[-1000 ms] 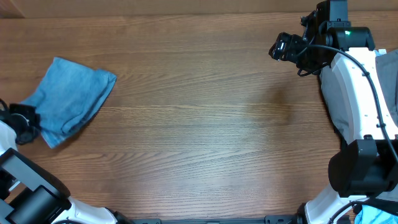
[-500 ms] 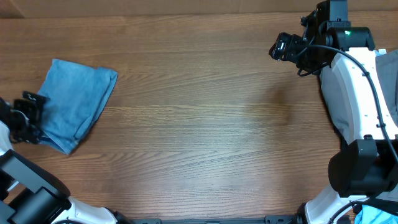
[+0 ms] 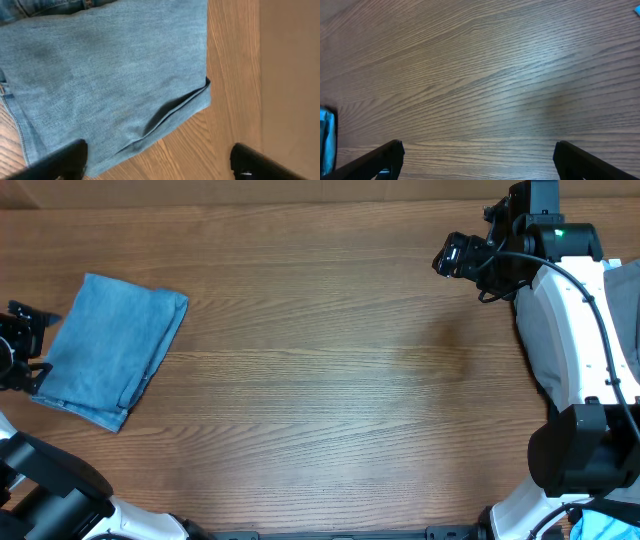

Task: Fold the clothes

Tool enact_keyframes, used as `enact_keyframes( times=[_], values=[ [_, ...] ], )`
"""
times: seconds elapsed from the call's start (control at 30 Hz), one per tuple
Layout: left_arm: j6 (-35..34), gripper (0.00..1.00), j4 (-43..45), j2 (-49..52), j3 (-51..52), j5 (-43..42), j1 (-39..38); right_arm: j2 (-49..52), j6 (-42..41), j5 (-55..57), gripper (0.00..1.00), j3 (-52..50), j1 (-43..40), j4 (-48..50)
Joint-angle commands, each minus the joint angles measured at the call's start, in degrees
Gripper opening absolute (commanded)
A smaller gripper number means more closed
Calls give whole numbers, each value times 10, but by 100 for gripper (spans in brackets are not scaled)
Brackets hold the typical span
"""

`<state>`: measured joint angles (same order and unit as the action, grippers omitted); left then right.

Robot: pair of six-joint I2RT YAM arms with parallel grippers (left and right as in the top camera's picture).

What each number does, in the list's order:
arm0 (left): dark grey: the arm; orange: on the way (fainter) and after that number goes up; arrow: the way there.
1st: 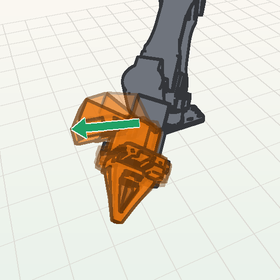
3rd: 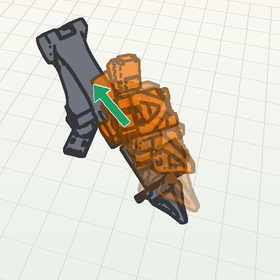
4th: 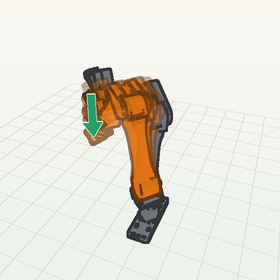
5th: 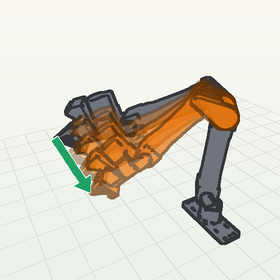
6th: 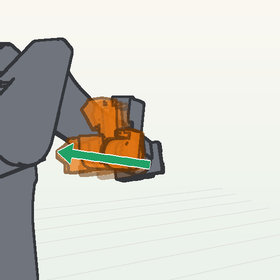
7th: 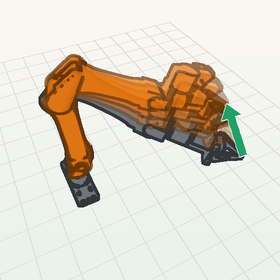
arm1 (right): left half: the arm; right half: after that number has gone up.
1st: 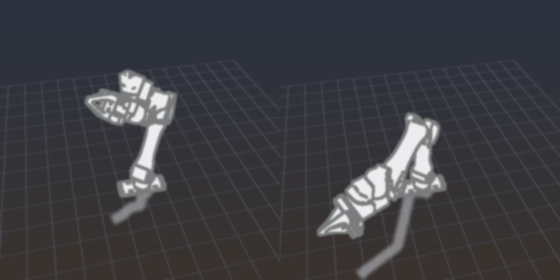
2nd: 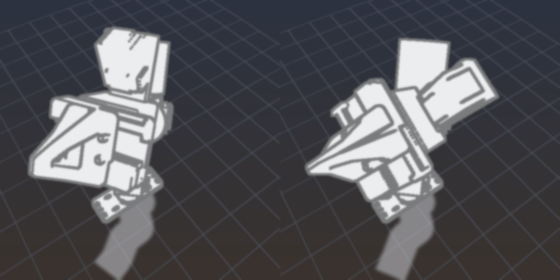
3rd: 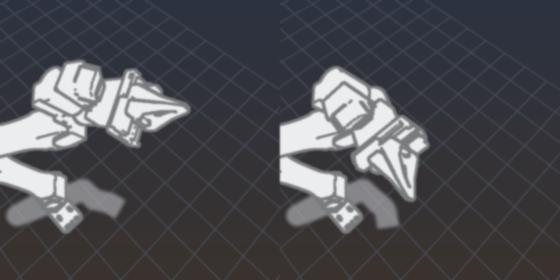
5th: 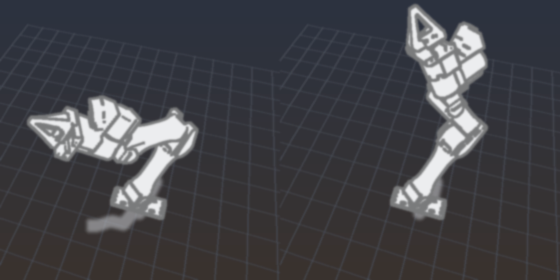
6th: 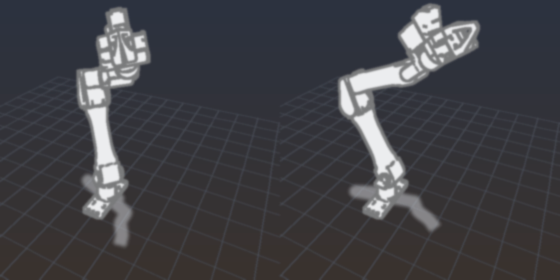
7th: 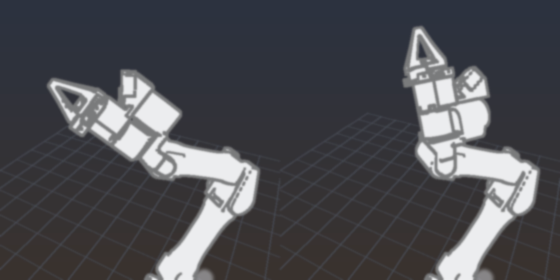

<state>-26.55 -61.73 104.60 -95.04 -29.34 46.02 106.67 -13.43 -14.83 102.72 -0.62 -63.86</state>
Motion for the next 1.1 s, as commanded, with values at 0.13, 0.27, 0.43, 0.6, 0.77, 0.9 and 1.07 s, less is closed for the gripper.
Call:
enact_keyframes(
  times=[0.13, 0.27, 0.43, 0.6, 0.77, 0.9, 1.07],
  values=[
    [222, 4, 16, 2, 16, -16, -51, -2, 4, -2, 100, 1, -1, 3],
    [240, 4, 24, 4, 24, -12, -101, -2, 4, -2, 100, 1, -1, 3],
    [240, 4, 42, 5, 24, 129, -203, -2, 4, -2, 100, 1, -1, 3],
    [242, 4, 47, 42, 24, 260, -318, -2, 4, -2, 100, 1, -1, 3],
    [242, 4, 29, 112, 24, 285, -353, -2, 4, -2, 100, 1, -1, 3],
    [243, 4, 29, 149, 24, 314, -353, -2, 4, -2, 100, 1, -1, 3],
    [274, 4, 36, 191, 24, 338, -353, -2, 4, -2, 100, 1, -1, 3]
  ],
)
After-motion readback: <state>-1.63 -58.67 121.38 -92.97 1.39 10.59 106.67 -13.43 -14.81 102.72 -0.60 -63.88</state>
